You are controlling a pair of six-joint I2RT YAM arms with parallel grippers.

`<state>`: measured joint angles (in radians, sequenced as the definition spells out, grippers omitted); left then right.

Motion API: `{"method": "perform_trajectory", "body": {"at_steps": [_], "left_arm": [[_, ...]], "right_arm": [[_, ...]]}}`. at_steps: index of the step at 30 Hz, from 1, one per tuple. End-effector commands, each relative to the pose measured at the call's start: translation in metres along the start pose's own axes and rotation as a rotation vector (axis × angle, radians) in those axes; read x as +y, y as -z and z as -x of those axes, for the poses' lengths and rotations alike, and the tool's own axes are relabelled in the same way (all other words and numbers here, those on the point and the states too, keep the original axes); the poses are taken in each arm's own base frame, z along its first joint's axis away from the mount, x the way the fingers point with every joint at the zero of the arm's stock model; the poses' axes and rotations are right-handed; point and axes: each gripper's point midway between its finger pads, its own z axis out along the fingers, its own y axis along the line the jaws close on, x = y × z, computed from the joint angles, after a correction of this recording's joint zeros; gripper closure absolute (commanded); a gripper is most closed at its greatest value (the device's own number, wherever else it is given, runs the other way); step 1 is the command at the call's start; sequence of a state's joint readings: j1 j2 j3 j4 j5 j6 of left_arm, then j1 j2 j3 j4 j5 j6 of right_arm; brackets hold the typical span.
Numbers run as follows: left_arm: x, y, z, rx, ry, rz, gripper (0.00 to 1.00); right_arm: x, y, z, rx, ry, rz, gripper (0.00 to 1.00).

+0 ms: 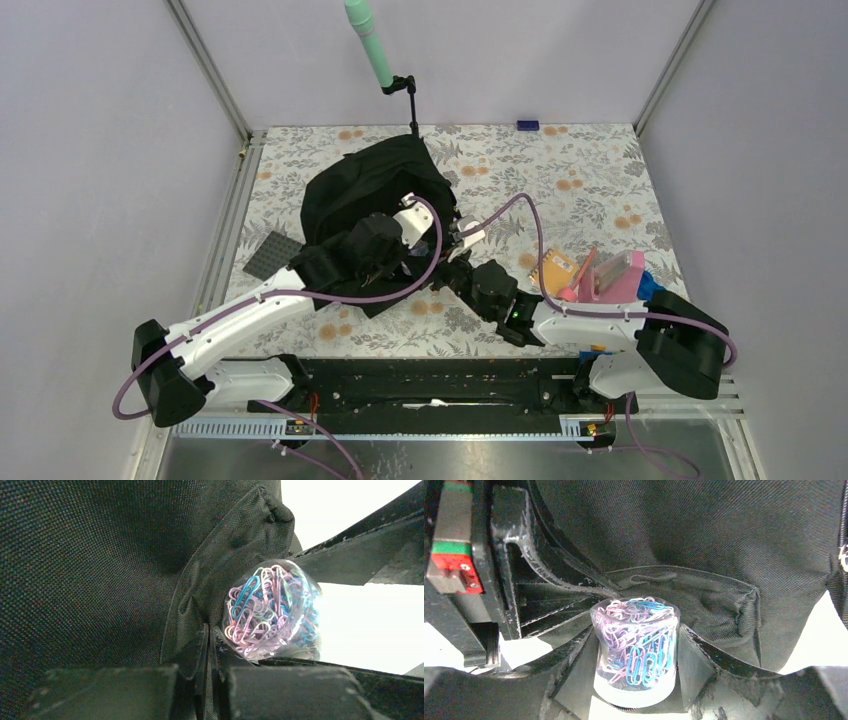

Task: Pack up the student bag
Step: Place the personal item in the student bag.

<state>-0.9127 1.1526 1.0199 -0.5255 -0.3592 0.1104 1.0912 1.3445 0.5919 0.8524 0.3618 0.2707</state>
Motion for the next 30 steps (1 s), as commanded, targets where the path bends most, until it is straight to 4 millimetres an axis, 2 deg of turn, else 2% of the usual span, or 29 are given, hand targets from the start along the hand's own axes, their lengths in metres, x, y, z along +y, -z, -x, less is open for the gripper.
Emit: {"method": "perform_trajectory", "body": {"at_steps": [1, 15, 17, 21, 23, 30], "left_arm": [[-0.001, 0.009, 0.023, -0.092, 0.053, -0.033, 1.00], [0.001, 0.011, 0.026, -0.105, 0.069, -0.043, 1.00], [0.001, 0.011, 0.027, -0.106, 0.069, -0.044, 1.00], [0.002, 0.012, 0.026, -0.107, 0.070, -0.041, 1.00], [0.003, 0.012, 0.026, -0.107, 0.070, -0.039, 1.00], [0.001, 0.011, 0.026, -0.107, 0.071, -0.044, 1.00]], "right_arm": [[0.025, -0.011, 0.047, -0.157, -0.044, 0.051, 0.57], [0.029, -0.025, 0.007, -0.080, -0.004, 0.025, 0.58], [0.022, -0.026, 0.003, -0.074, 0.001, -0.017, 0.58], [-0.009, -0.020, 0.000, -0.069, -0.006, -0.185, 0.57], [-0.018, -0.016, -0.001, -0.065, 0.007, -0.223, 0.56], [-0.010, -0.016, -0.001, -0.049, 0.009, -0.181, 0.43]]}}
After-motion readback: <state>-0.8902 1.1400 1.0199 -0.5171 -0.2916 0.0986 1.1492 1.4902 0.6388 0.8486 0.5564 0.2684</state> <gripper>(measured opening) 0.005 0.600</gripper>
